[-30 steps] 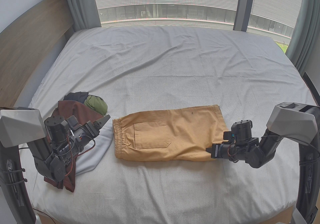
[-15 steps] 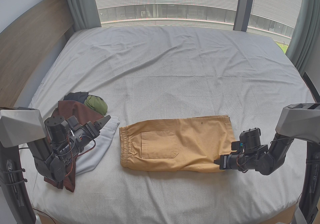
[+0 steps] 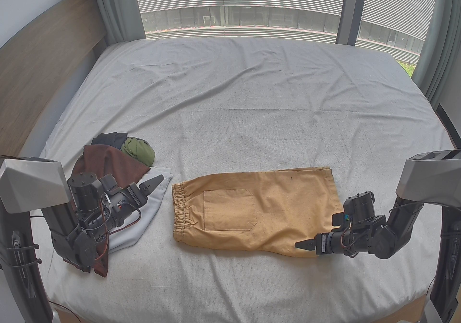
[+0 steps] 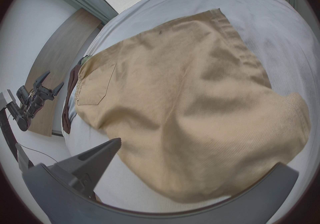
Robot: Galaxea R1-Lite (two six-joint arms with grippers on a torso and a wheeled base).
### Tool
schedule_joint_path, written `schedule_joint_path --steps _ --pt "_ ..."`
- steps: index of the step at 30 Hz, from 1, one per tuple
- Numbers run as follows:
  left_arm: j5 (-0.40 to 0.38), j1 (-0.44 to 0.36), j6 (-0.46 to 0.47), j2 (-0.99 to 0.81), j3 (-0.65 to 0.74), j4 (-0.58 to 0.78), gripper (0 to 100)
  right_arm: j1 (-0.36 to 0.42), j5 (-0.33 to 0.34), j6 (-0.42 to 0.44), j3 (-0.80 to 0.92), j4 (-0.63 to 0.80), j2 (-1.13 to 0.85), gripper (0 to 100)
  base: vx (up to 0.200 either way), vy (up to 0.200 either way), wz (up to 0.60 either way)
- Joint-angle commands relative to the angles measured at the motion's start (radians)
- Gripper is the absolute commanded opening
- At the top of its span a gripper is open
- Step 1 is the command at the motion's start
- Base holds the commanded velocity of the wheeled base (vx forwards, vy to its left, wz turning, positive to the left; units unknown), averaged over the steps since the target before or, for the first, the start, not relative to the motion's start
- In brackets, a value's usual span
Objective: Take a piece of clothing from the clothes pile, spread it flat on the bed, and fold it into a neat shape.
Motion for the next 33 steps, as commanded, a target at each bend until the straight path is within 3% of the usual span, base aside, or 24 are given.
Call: schedule_joint_path --steps 1,10,19,33 --pt "-0.003 -0.030 0.001 0.015 0.040 0.000 100 0.025 0.006 -0.004 0.066 0.035 -0.043 100 0.000 0.000 0.00" --pt "-0.001 -0.045 0.065 0.101 0.038 -0.002 100 0.132 0.092 0.010 0.200 -0.008 -0.138 100 0.000 0.000 0.00" --pt "0.011 -0.074 0.063 0.173 0.023 0.000 100 0.217 0.090 0.000 0.278 -0.308 -0.132 100 0.000 0.000 0.00" --pt "0.008 -0.094 0.056 0.233 -0.005 0.000 100 0.209 0.101 -0.004 0.192 -0.455 -0.144 100 0.000 0.000 0.00"
